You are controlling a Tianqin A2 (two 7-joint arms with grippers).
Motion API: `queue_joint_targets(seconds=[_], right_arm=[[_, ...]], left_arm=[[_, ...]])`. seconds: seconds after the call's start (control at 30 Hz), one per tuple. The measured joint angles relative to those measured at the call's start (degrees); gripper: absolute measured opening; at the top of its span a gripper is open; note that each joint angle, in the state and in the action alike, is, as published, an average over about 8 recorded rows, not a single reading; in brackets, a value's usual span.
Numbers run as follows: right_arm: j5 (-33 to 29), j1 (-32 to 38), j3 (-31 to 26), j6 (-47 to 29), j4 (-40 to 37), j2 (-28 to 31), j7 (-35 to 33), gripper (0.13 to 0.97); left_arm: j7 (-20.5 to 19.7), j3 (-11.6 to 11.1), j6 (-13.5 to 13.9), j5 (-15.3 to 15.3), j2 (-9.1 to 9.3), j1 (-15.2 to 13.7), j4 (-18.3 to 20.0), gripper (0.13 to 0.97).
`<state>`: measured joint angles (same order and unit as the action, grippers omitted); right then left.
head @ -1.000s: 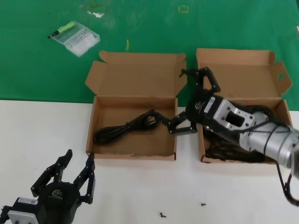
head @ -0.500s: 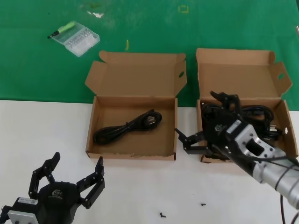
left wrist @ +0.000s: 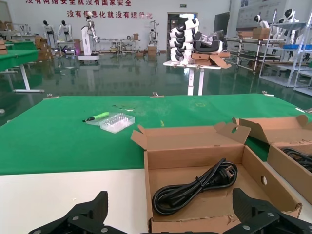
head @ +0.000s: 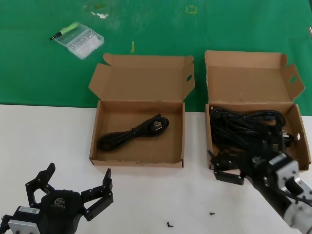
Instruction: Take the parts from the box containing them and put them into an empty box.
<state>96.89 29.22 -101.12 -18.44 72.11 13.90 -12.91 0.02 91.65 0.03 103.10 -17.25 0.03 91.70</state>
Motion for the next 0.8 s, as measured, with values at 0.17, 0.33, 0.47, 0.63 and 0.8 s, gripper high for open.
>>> queue_joint_targets(seconds=[0.17, 0.33, 0.47, 0.63, 0.8], right_arm=[[0.97, -4.54, 1.47, 2.88, 3.04, 0.51, 2.01, 0.966], [1.96, -9.15, 2.96, 5.78, 6.13, 1.03, 4.04, 0.966], [2.75, -12.85, 4.16, 8.11, 8.61, 1.45, 5.68, 0.966], [3.71, -17.36, 5.61, 10.97, 11.62, 1.95, 7.68, 0.966], [4.67, -21.92, 7.09, 13.79, 14.68, 2.46, 9.65, 0.966]], left_arm=[[0.00, 0.00, -0.01, 0.01, 0.01, 0.00, 0.00, 0.887], [0.00, 0.01, -0.01, 0.01, 0.02, -0.01, -0.01, 0.922], [-0.01, 0.01, -0.01, 0.01, 0.03, -0.01, -0.01, 0.956], [-0.01, 0.02, -0.02, 0.02, 0.04, -0.02, -0.02, 0.961], [-0.02, 0.02, -0.02, 0.02, 0.05, -0.02, -0.02, 0.966]])
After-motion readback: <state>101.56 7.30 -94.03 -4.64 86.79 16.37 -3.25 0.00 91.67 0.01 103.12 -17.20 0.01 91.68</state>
